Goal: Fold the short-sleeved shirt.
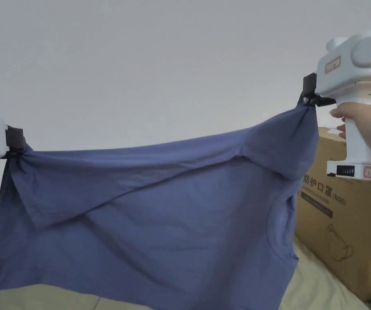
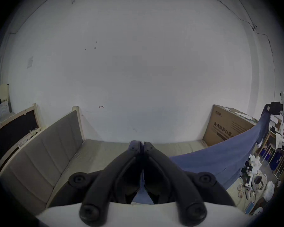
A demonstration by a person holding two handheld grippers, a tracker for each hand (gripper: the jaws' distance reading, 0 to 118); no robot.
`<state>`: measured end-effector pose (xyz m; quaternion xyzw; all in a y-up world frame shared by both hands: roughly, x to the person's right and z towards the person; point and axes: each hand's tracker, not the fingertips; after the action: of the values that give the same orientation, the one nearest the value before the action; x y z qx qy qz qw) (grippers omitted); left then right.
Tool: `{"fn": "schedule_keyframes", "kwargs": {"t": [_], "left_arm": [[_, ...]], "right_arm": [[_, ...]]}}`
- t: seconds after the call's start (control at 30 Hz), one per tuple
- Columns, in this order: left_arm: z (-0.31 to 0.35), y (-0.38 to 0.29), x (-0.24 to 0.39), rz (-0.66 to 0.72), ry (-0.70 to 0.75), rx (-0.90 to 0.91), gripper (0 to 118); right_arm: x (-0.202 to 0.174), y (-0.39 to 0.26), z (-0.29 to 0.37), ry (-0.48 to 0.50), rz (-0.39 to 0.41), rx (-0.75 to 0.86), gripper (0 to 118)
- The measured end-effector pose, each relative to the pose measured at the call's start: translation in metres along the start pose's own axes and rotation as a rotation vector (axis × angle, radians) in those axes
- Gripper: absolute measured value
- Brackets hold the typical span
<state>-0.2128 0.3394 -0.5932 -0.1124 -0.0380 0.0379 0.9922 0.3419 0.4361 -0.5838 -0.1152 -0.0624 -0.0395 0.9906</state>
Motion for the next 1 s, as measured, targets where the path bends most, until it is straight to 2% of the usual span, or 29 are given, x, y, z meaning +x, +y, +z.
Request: {"fn": "schedule_keyframes", "kwargs": {"t": [0.23,0.37,0.47,0.53,0.6,0.67,0.83,1.0], "left_arm": [[-0.049,-0.014,0.008,-0.023,0.005,-0.02,1],[-0.075,-0.055,0.012,-0.026,-0.003,-0.139,1],[-0.08,-0.104,0.005,0.075,-0.041,-0.224,1],[-0.081,-0.137,-0.005,0.12,-0.06,-0.307,1],[-0.074,-0.171,-0.006,0.041,-0.045,-0.401,1],[-0.061,-0.199,-0.007,-0.009,-0.073,-0.473,1],[-0.009,-0.248,-0.014,0.015,-0.151,-0.62,1],[0.05,-0.28,-0.017,-0.045,-0.18,-0.685,1]], "right_arm": [[-0.001,-0.011,-0.043,-0.039,0.036,-0.004,2],[0.008,-0.05,-0.065,-0.031,0.013,-0.068,2],[0.019,-0.095,-0.072,-0.03,-0.006,-0.172,2],[0.029,-0.126,-0.071,0.001,0.018,-0.251,2],[0.038,-0.16,-0.059,-0.003,0.05,-0.315,2],[0.049,-0.191,-0.045,0.005,0.045,-0.37,2],[0.068,-0.262,0.008,0.02,0.033,-0.486,2],[0.082,-0.323,0.077,0.044,0.051,-0.569,2]]}}
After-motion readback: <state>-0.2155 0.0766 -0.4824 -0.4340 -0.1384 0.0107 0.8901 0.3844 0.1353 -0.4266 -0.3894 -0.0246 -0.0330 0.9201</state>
